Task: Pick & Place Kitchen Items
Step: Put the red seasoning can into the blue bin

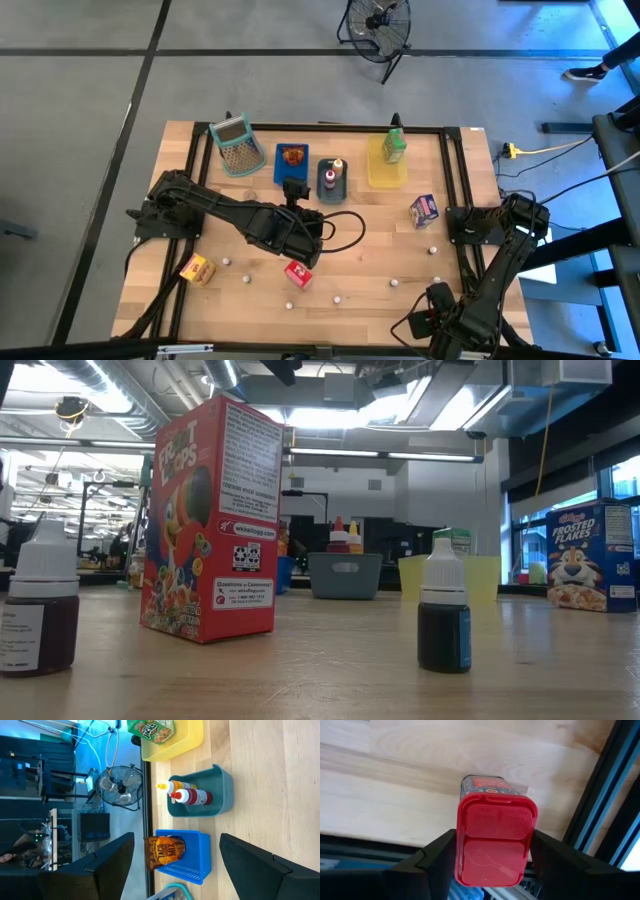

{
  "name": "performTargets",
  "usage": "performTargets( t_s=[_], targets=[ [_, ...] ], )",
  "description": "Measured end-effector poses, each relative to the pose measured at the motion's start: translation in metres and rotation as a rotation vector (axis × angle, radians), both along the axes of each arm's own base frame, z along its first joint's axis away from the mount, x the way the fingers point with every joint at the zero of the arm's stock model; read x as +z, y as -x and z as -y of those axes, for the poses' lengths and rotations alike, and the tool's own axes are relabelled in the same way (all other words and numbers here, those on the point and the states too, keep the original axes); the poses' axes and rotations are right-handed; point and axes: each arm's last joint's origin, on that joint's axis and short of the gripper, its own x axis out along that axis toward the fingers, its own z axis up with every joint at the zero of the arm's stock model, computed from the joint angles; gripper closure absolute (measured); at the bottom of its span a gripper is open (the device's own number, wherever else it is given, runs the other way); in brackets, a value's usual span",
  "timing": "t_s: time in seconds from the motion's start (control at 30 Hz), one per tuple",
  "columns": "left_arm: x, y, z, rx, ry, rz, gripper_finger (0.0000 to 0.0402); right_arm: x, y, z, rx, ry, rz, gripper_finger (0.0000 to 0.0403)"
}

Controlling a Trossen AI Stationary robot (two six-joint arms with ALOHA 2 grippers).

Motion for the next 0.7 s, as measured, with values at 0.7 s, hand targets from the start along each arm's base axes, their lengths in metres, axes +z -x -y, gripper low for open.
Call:
performTargets(
  t_s=[0.7],
  targets=[
    [-0.002,0.005,0.004,-0.041,0.01,-0.08,0.0111,0.041,-0.024,0.011,0.173,0.003,-0.013,0.0174]
  ],
)
